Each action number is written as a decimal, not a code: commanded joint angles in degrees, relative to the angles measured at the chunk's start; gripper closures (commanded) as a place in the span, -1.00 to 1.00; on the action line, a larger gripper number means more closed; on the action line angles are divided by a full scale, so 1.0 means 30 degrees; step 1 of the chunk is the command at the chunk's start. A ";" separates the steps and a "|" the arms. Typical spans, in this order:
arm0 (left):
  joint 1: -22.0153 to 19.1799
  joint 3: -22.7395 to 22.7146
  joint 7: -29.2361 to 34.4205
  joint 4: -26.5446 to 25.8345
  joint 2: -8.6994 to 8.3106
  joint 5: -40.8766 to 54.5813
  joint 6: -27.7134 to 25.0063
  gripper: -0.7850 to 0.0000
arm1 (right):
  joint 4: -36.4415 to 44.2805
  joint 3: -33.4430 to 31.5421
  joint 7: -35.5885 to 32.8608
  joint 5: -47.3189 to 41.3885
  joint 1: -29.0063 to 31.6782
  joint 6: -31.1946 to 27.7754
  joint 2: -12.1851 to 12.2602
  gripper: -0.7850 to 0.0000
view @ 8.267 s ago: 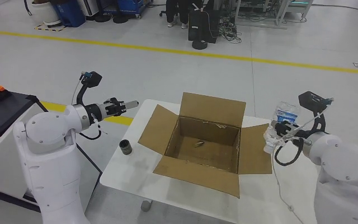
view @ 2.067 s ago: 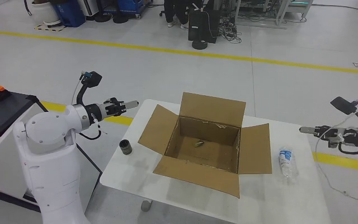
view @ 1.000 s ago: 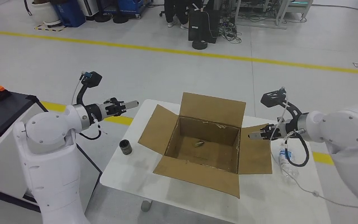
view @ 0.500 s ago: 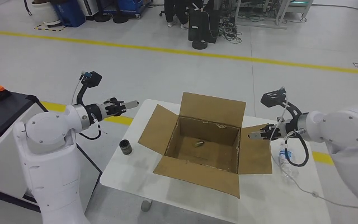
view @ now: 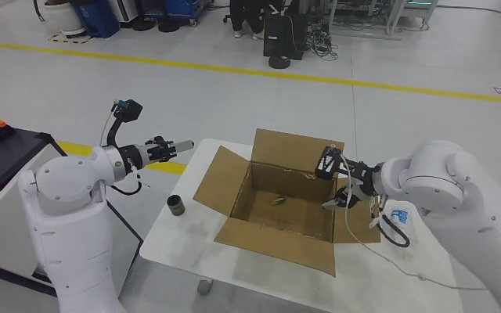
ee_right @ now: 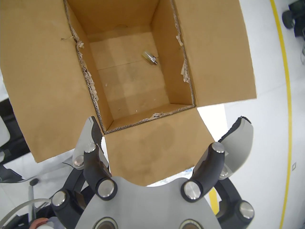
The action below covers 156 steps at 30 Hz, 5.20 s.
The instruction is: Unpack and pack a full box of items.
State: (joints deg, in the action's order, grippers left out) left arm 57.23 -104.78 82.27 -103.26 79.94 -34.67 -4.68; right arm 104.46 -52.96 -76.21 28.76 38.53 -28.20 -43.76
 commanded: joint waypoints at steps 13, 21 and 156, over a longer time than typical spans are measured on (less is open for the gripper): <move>0.0000 0.0000 0.0000 0.0000 0.0000 0.0000 -0.0001 -1.00 | -0.4779 1.0280 0.4142 0.2198 -0.7441 -0.4101 -0.1304 -1.00; 0.0000 0.0000 0.0000 0.0000 0.0000 0.0000 -0.0001 -1.00 | -0.6869 1.2229 0.1882 -0.0580 -0.9826 -0.1172 -0.3227 -1.00; 0.0000 0.0000 0.0000 0.0000 0.0000 0.0000 -0.0001 -1.00 | -2.2654 1.4406 0.0870 0.1332 -0.6158 -0.0847 -1.5706 -1.00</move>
State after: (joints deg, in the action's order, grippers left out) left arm 57.23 -104.78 82.27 -103.26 79.94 -34.67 -4.68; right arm 32.83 -9.76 -77.95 36.73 20.92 -26.40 -91.23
